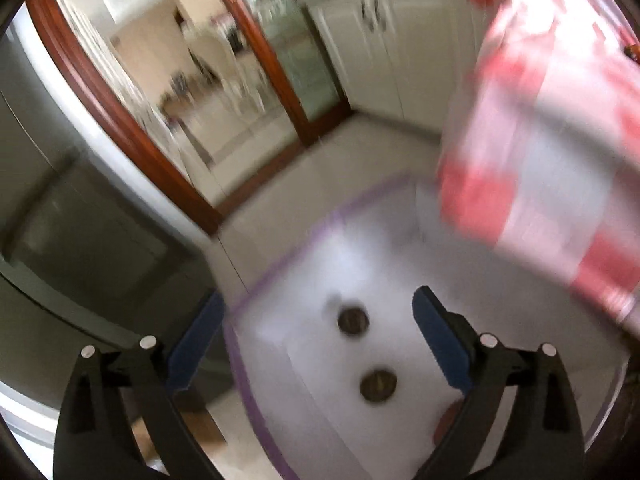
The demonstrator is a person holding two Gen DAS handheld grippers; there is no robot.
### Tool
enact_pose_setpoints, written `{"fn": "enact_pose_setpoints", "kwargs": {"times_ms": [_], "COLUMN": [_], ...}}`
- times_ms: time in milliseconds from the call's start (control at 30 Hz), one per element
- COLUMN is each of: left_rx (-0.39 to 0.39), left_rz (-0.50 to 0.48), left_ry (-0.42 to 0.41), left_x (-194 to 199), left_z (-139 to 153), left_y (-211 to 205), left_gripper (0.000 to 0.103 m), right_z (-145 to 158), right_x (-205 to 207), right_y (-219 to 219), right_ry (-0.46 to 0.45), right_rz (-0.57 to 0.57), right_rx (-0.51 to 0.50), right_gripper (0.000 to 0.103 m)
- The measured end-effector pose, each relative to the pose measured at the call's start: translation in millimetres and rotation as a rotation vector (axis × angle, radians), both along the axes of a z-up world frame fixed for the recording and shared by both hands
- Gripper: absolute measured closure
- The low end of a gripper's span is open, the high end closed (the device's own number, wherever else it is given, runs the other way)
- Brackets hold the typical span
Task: Organize fruits
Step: 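Open both tools to drop the apple and dark fruit into the box, then move both open tools back over the remaining fruits on the table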
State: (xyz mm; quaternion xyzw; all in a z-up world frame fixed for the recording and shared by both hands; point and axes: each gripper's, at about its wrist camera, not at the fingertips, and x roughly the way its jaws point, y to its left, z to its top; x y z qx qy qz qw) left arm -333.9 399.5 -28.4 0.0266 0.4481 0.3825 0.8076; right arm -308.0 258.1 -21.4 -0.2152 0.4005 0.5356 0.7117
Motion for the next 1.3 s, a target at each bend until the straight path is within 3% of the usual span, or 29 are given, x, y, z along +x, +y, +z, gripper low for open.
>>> {"fn": "enact_pose_setpoints", "kwargs": {"times_ms": [133,233,333,433,533,767,933,1167,1300], "left_rx": [0.152,0.181,0.155,0.057,-0.044,-0.267,-0.326,-0.531,-0.662], "left_rz": [-0.106,-0.193,-0.311,-0.435,-0.515,-0.553,-0.593,-0.599,-0.576], "left_ry": [-0.155,-0.237,-0.296,-0.310,-0.300,-0.231,-0.234,-0.296,-0.329], "left_x": [22.6,41.1,67.3,102.3,151.8,271.2,320.3,364.5,367.9], "left_z": [57.4,84.2,100.7,104.9,98.7,68.0,57.9,56.3,51.0], "left_y": [-51.4,-88.0,-131.5,-171.0,-200.6,-250.1,-279.4,-283.1,-268.4], "left_gripper": [0.007,0.006,0.005,0.004,0.004,0.004,0.004,0.004,0.004], "right_z": [60.1,94.9,114.7,119.8,114.0,83.9,66.5,42.8,32.3], "right_x": [24.7,47.1,78.2,119.9,172.6,256.5,291.8,334.2,355.4], "right_y": [-57.8,-104.9,-150.0,-189.4,-236.6,-317.8,-347.7,-375.6,-385.4], "right_ry": [-0.060,-0.171,-0.240,-0.249,-0.165,-0.112,-0.078,0.004,0.029], "right_rz": [-0.137,-0.296,-0.491,-0.716,-0.918,-1.222,-1.312,-1.410,-1.431], "right_rx": [0.240,0.346,0.388,0.353,0.388,0.356,0.326,0.306,0.284], "right_gripper": [0.015,0.015,0.015,0.015,0.015,0.015,0.015,0.015,0.015]}}
